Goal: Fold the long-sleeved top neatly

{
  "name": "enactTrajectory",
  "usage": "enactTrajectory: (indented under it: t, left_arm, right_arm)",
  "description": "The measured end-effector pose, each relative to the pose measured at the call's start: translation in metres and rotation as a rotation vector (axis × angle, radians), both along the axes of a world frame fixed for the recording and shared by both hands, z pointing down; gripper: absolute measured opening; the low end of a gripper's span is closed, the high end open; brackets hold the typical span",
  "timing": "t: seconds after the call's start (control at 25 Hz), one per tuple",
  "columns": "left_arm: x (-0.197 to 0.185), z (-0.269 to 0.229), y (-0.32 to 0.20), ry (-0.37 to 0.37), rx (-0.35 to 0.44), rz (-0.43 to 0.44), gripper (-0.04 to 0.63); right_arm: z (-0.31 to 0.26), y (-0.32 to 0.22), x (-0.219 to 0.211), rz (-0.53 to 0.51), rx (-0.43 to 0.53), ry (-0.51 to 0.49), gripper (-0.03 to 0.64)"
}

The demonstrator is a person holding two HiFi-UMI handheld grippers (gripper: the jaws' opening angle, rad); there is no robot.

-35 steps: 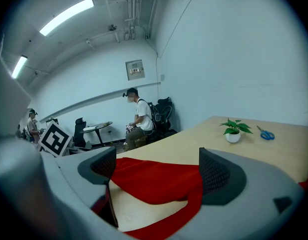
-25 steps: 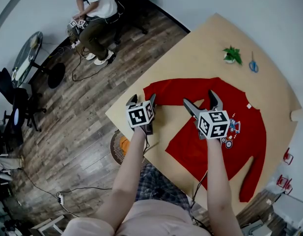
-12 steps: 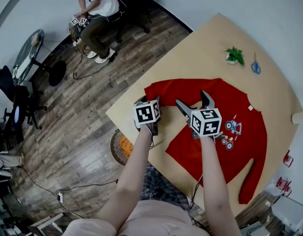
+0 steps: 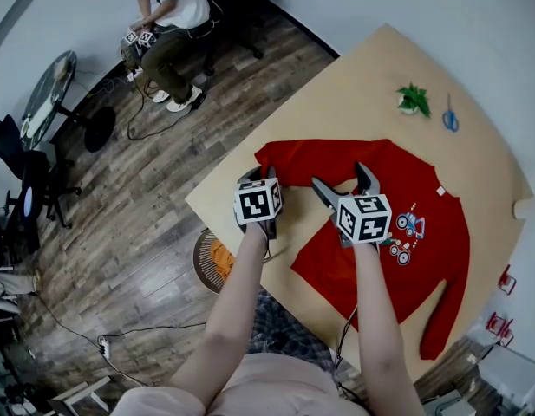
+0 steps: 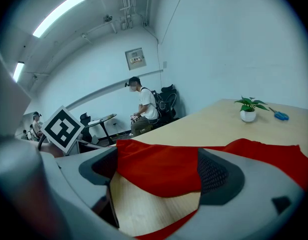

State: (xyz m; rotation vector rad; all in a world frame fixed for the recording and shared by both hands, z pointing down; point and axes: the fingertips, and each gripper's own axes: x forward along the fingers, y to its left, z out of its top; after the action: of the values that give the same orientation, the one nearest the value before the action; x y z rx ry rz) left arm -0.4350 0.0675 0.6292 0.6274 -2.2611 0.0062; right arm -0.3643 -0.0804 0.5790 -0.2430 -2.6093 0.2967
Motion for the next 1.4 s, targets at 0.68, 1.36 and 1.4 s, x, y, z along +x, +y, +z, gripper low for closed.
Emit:
enactTrajectory:
  t: [0.68,1.36,1.4]
  left_arm:
    - [0.002,-0.130,-0.110,-0.245,0.161,0.234,0.055]
    - [0.154,-0.156,-0.312,-0.285,0.276,0.707,0.055]
    - [0.168,-0.155,-0.323,-0.285,0.282,0.741,0.055]
  right_arm:
    - [-0.035,-0.108,0.069,0.339,0.023,-0.048,0.483]
    - [-0.043,-0.231,0.249,0.764,0.033,-0.032,0.479]
    - [-0.042,-0.236,0.261,0.787,0.030,-0.029,0.479]
